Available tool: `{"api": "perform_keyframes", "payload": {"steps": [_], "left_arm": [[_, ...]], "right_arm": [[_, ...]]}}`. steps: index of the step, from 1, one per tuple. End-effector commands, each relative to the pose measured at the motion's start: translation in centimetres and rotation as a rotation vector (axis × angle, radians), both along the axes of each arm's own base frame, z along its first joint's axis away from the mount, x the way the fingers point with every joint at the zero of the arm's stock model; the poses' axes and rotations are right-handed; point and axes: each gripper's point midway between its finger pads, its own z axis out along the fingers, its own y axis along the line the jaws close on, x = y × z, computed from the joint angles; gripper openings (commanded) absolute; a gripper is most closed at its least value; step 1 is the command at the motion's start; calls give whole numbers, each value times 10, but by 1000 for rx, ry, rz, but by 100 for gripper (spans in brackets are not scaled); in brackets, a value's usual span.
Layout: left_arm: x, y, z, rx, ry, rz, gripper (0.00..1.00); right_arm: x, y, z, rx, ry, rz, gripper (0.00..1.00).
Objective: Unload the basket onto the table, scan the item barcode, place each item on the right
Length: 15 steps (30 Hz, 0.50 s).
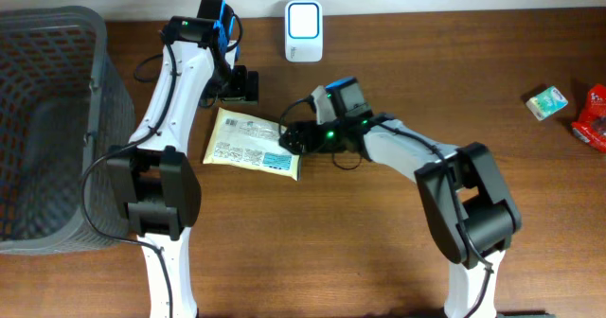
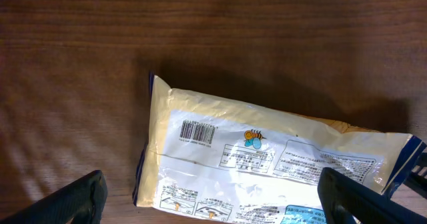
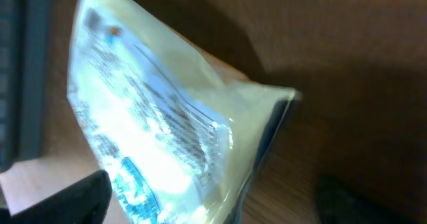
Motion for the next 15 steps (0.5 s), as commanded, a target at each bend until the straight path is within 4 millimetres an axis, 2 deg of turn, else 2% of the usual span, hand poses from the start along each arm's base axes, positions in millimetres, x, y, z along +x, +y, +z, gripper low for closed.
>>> {"api": "perform_keyframes", "payload": {"steps": [1,3,4,6,8,9,12,13,15], "left_arm": [[0,2,-3,7,6,11,99],[0,2,-3,7,6,11,99],[0,2,-3,7,6,11,99],[0,2,-3,7,6,11,99],[0,2,-3,7,6,11,99],[0,2,-3,7,6,11,99],[0,2,-3,7,6,11,99],[0,2,-3,7,6,11,99],[0,2,-3,7,6,11,99]], "right_arm": [[-6,-5,-31,-62,64,-55,62],[-6,-5,-32,-62,65,-55,15],[-6,-5,-31,-62,65,-56,4],[-1,-14,-25,-66,73,-75,4],[11,-42,-7,-98,84,-144,4],[19,-75,6,-165,84,-210,4],[22,-137,32,-332,46,-285,4],[20,-148,39,-368,31,-289,4],[15,-158,50,-409,10,-278,4]]}}
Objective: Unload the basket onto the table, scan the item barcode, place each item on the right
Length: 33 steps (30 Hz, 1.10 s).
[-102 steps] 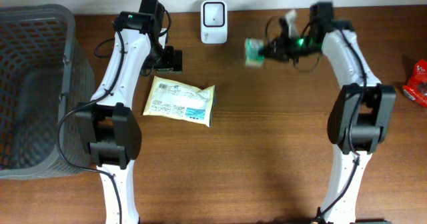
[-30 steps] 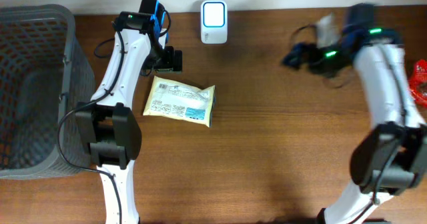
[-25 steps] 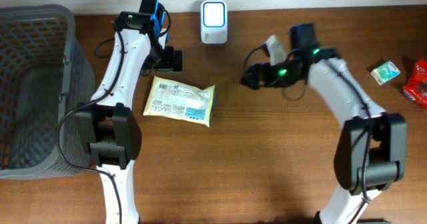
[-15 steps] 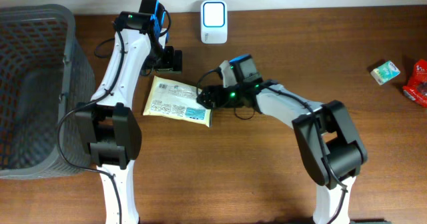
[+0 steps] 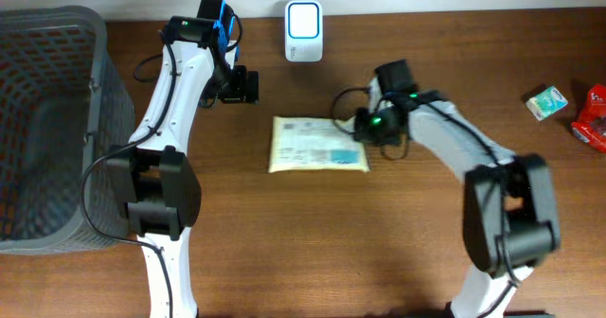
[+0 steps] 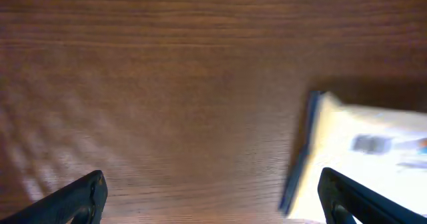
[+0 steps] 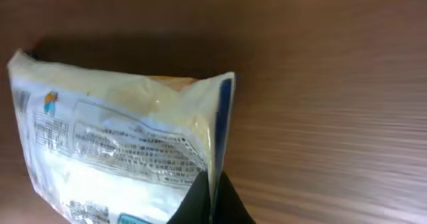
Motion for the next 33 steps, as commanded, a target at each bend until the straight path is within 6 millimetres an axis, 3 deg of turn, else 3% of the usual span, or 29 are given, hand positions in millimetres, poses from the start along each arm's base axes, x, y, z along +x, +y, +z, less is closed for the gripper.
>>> {"api": "perform_keyframes", "payload": {"steps": [1,4,6,9,12,14,16,19,21,23,24,26,29,30,32,33], "left_arm": [[0,2,-3,6,6,11,99],[0,2,-3,6,6,11,99],[0,2,-3,6,6,11,99],[0,2,-3,6,6,11,99],[0,2,-3,6,6,11,99],[0,2,-3,6,6,11,99],[0,2,-3,6,6,11,99],[0,2,-3,6,6,11,99],[0,2,-3,6,6,11,99],[0,2,-3,7,6,11,99],[0,2,-3,6,6,11,99],[0,2,-3,6,6,11,99],[0,2,-3,6,6,11,99],[0,2,-3,6,6,11,99],[0,2,-3,6,6,11,99],[0,2,-3,6,6,11,99]], "right_arm": [[6,-16,33,-117,-102,27,4],[3,-21,52,-131,-127,3,4],[6,-40,82,-208,-185,-72,4],[4,-84,144,-411,-291,-187,4],[-8,-133,186,-661,-344,-312,4],[-15,-153,193,-782,-339,-355,4],[-15,-155,190,-800,-331,-354,4],[-2,-133,164,-697,-292,-292,4],[7,-113,127,-618,-215,-219,4],[15,-67,81,-451,-130,-108,4],[17,-46,69,-376,-113,-64,4],[22,6,59,-225,-132,33,4],[23,62,70,-80,-190,95,5],[20,75,73,-50,-195,113,15],[20,88,83,-27,-210,132,60],[21,89,92,-20,-213,129,64]]}}
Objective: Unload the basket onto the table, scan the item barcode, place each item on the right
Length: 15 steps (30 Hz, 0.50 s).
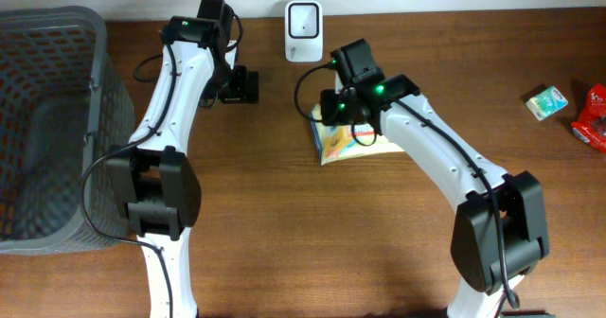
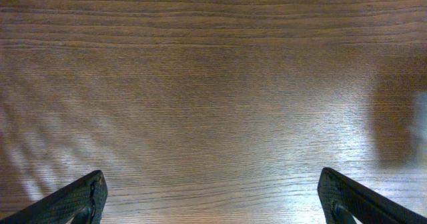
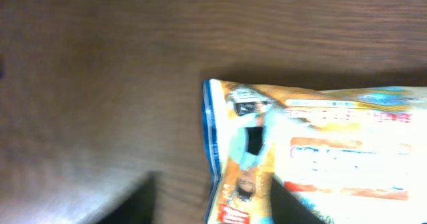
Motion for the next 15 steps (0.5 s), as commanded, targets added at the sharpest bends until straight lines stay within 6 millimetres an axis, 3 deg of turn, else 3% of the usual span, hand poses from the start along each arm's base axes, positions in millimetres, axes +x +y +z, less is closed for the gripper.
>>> {"api": "perform_keyframes", "payload": {"steps": [1,4,7,8,14,15], "left_arm": [[0,2,-3,7,6,11,99],[0,2,-3,7,6,11,99],[0,2,-3,7,6,11,99],[0,2,-3,7,6,11,99],[0,2,-3,7,6,11,99],[0,2,-3,7,6,11,99]], "right_arm": [[6,9,35,63,-8,-1,68],[11,-20,61,13,2,-68,96],[14,-89,52,-84,69,-333,99],[12,-99,45,-46,114,-408,99],[8,-108,4,5,185,-469,99],[13,-107,-1,-39,134,-350,99]]}}
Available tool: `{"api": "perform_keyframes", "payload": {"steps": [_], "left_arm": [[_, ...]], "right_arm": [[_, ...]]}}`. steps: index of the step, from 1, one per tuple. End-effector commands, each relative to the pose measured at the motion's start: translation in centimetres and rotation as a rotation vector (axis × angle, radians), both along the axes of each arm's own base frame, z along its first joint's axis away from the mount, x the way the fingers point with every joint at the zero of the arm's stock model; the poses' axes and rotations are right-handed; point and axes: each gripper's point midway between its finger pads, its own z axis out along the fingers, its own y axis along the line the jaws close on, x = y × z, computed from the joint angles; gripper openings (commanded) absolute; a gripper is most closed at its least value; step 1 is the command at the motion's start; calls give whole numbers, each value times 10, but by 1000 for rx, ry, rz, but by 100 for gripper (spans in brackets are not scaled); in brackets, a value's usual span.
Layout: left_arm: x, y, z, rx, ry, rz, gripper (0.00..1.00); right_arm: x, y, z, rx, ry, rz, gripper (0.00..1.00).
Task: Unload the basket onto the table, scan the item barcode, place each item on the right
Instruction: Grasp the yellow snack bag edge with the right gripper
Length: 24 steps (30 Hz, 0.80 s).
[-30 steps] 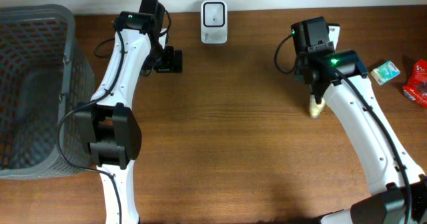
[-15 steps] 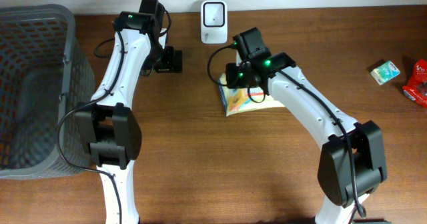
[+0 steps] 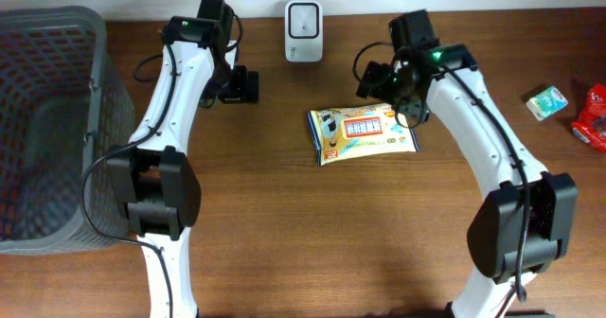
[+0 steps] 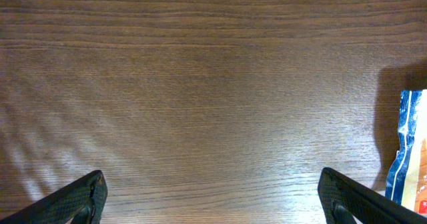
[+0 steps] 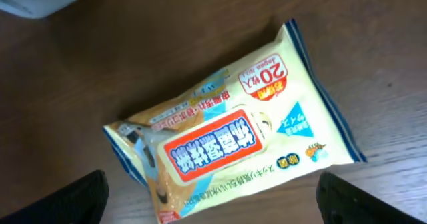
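Note:
The item, a flat pack of wipes, lies on the table with its printed front up. The right wrist view shows its red label; its barcode is hidden. The white scanner stands at the back edge. My right gripper hangs open just above the pack's far right part, with nothing between its fingers. My left gripper is open over bare wood to the left. Only the pack's blue edge shows in the left wrist view.
A grey mesh basket fills the left end of the table. At the far right edge lie a small green box and a red packet.
My right gripper has let go of the pack and now stands open, farther right and back. The pack lies flat, front up, slightly farther right. The left arm has not moved.
The pack first lay barcode side up beside my left gripper, with my right gripper at its right end. Then my right gripper held its edge at mid table. Later it was front side up under my right gripper. Now it lies released, front up.

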Motion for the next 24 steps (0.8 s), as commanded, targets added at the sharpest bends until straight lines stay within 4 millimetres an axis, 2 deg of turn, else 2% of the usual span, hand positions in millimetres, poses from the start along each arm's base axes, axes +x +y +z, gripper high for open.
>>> {"api": "perform_keyframes", "payload": {"steps": [1,3,4,5,7,10,11,14,17,19,21,24], "left_arm": [[0,2,-3,7,6,11,99],[0,2,-3,7,6,11,99],[0,2,-3,7,6,11,99],[0,2,-3,7,6,11,99],[0,2,-3,7,6,11,99],[0,2,-3,7,6,11,99],[0,2,-3,7,6,11,99],[0,2,-3,7,6,11,99],[0,2,-3,7,6,11,99],[0,2,-3,7,6,11,99],[0,2,-3,7,6,11,99],[0,2,-3,7,6,11,99]], "right_arm": [[5,4,-19,-117,-64,312,99],[5,-12,-25,-314,-81,573,99],[12,-32,-26,-461,-83,636,99],[18,-40,-28,-502,-103,622,99],[30,-33,-33,-468,-171,617,99],[48,-17,-54,-410,-307,610,97],[49,-16,-66,-406,-317,602,94],[28,-13,-103,-354,-215,645,94],[-5,-19,-118,-330,-62,673,94],[-36,-6,-116,-211,27,718,99],[-59,9,-96,-72,87,700,99],[-66,10,-51,-21,128,578,99]]}}
